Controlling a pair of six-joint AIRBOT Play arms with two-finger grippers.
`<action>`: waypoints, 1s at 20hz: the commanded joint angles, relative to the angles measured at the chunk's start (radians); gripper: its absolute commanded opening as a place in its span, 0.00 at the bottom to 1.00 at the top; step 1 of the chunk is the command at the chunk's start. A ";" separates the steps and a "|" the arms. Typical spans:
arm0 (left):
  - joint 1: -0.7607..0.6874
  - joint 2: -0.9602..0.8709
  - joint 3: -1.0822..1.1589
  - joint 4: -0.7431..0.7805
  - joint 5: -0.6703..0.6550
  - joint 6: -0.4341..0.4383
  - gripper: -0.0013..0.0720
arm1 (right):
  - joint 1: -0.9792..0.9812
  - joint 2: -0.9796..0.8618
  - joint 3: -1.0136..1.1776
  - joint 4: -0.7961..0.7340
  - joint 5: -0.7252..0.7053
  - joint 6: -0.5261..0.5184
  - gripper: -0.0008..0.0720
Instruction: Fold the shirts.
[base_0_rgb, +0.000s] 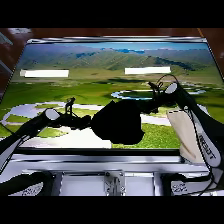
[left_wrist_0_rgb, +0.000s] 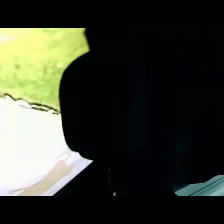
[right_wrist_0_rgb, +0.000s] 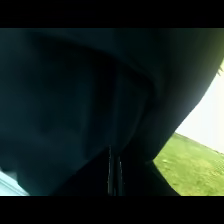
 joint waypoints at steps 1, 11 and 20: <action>0.046 0.179 0.150 0.344 -0.145 -0.131 0.06 | -0.018 0.183 0.089 -0.045 -0.027 -0.103 0.09; 0.194 0.612 0.920 0.549 -0.227 -0.230 0.06 | -0.027 0.803 0.422 -0.143 -0.230 -0.027 0.09; 0.194 0.550 0.774 0.696 -0.640 -0.225 0.07 | -0.027 0.790 0.312 -0.399 0.501 0.146 0.09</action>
